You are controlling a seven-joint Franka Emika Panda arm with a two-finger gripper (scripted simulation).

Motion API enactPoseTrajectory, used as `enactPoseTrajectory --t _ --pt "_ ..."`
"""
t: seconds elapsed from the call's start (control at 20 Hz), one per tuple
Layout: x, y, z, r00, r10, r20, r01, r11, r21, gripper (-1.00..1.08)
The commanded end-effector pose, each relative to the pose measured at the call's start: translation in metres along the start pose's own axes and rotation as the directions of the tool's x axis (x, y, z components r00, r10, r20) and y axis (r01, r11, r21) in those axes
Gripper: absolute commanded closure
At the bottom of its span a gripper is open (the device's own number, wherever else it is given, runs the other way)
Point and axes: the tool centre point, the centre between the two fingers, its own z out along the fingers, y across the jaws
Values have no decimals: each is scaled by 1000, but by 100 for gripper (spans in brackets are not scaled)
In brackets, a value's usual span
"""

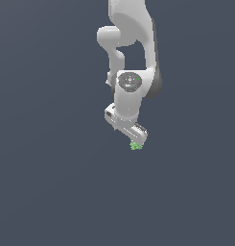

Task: Pick up the object and move it to a goal position.

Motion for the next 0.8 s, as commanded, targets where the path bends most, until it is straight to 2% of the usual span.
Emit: enactPoseTrajectory --t 0.0,0.35,0.75 --pt "-4 -4 3 998 61 0 -61 998 2 -92" --pt "-16 -16 10 974 226 1 -226 974 8 -92" --pt "-30 -28 18 913 407 3 -407 913 14 -92"
